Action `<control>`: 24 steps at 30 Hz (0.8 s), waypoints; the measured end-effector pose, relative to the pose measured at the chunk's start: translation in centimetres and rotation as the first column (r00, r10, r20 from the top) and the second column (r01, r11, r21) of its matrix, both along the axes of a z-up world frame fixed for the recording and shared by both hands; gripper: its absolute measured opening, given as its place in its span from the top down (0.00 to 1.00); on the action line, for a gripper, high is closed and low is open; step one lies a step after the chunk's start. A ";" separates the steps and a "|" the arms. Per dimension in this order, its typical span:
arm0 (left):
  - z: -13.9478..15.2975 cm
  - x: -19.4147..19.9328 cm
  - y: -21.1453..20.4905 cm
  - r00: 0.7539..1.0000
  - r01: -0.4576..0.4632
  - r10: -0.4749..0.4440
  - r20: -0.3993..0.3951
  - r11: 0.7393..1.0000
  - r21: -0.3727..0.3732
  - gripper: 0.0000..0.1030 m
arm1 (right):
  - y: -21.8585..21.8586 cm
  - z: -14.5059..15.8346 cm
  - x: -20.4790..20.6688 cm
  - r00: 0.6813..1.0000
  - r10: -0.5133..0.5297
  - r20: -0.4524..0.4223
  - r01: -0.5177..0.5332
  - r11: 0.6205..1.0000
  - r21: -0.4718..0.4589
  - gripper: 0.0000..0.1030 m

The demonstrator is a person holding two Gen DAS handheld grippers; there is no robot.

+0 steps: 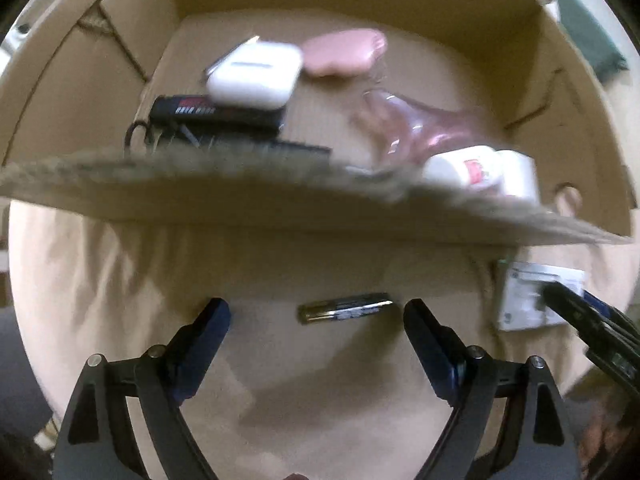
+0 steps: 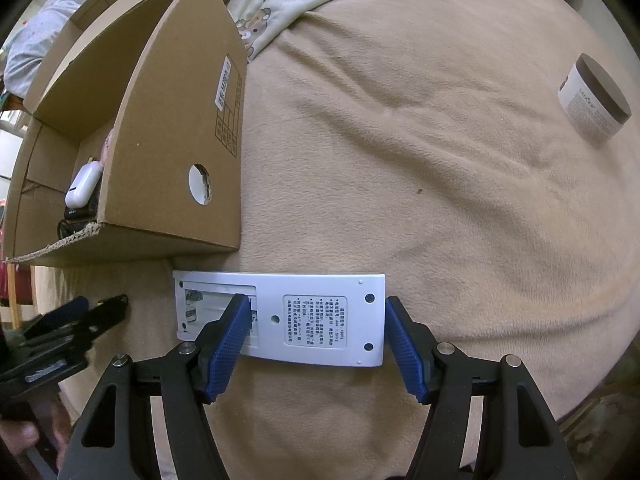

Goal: Organize rigid objects
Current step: 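Grasp the black AA battery with the left gripper while the right holds the power strip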

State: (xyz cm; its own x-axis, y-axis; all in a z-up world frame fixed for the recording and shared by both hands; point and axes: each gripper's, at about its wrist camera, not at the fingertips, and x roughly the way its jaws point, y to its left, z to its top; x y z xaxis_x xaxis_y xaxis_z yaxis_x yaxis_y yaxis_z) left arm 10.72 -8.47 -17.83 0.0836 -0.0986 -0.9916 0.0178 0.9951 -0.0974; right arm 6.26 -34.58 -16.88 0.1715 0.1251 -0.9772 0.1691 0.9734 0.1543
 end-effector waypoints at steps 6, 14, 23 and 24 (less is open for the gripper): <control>0.5 -0.5 0.1 0.999 -0.043 0.040 0.036 0.995 0.085 0.45 | 0.1 -0.1 0.1 1.000 0.001 -0.001 -0.001 1.000 -0.002 0.31; 0.9 -0.2 1.3 1.000 -0.022 0.020 0.020 0.997 0.071 0.61 | 0.0 -0.3 0.1 1.000 0.005 -0.001 -0.005 1.000 -0.010 0.31; 2.3 -1.2 4.2 0.999 0.014 -0.017 0.029 0.995 0.099 0.62 | 1.2 0.8 -0.9 0.998 0.053 0.020 -0.053 0.999 -0.010 0.31; 2.5 -1.3 4.6 0.999 0.018 -0.022 0.033 0.994 0.109 0.62 | 1.5 1.0 -1.1 0.998 0.066 0.024 -0.065 0.998 -0.007 0.31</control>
